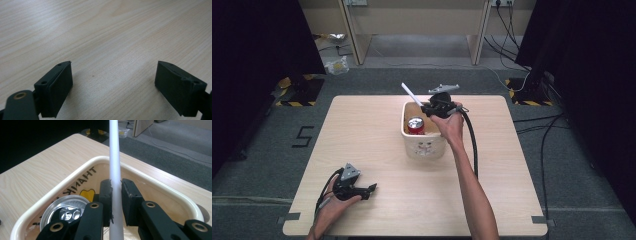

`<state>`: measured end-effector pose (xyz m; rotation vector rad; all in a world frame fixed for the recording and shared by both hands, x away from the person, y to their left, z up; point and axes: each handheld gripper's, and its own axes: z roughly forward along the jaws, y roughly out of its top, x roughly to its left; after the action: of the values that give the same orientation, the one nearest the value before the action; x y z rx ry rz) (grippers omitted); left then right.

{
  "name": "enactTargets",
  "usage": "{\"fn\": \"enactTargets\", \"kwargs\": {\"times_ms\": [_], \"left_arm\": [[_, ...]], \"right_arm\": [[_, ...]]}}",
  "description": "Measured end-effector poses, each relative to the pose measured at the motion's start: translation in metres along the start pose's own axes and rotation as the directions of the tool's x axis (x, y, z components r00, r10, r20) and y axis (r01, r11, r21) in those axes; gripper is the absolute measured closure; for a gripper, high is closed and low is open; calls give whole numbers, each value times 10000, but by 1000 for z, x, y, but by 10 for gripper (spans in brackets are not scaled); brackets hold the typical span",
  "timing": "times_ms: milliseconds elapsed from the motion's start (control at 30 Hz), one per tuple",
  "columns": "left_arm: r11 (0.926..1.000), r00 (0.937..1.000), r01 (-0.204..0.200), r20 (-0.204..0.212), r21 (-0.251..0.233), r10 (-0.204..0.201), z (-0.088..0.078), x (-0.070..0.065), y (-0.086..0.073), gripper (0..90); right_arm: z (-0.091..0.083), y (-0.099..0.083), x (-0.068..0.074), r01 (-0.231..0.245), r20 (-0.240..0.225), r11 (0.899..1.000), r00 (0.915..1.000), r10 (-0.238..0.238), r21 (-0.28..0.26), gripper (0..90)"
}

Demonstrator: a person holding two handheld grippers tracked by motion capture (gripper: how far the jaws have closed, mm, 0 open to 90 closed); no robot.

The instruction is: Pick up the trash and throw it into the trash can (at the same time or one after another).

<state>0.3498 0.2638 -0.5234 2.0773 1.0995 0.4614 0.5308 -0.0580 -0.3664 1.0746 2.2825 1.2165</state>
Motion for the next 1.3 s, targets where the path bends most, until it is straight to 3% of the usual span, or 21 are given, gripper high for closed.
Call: {"fn": "enactTargets", "kwargs": {"times_ms": [567,700,1000,1300], "left_arm": [[10000,10000,1,0,-3,-1,0,0,0,140],[10000,10000,3,1,-4,-3,0,0,0,140],[10000,10000,-2,0,-2,2,0,0,0,140],[10000,10000,-14,1,-16,14,0,0,0,140]], "right_arm": [[9,-6,0,-16,-159,9977,9999,27,679,787],[9,-6,0,-63,-192,9977,9998,76,679,741],[-7,-4,-2,-279,102,9995,9996,278,136,551],[-31,-3,-7,-223,348,9993,9991,234,-310,487]]}}
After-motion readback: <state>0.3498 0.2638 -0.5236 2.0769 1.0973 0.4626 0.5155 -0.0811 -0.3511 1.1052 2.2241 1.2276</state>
